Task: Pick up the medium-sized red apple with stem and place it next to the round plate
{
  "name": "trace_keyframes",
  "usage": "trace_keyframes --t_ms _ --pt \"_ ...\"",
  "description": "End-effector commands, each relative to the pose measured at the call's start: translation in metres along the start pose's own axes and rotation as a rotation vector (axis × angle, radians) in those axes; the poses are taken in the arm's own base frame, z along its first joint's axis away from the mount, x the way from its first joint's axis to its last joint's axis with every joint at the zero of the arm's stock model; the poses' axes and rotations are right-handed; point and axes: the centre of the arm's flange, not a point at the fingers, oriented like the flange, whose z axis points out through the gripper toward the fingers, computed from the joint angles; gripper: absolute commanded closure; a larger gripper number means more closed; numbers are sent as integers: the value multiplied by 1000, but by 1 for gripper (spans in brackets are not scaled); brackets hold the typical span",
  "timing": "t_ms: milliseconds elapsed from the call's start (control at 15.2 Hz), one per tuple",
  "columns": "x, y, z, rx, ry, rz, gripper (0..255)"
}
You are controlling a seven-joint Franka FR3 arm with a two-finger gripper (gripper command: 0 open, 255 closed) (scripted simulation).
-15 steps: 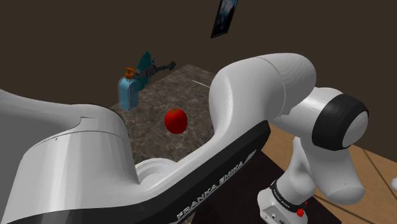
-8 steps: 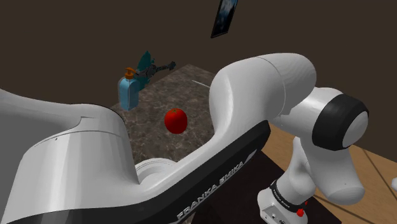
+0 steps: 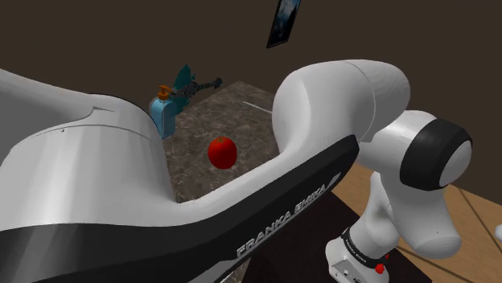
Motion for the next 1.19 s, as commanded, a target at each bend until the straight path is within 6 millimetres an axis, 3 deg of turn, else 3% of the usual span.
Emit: trace_keyframes --t_ms 0,594,1122 --pt "-2 -1 -11 0 0 0 255" --pt "-4 -3 -53 0 0 0 255" --pt "84 50 -80 0 0 0 255"
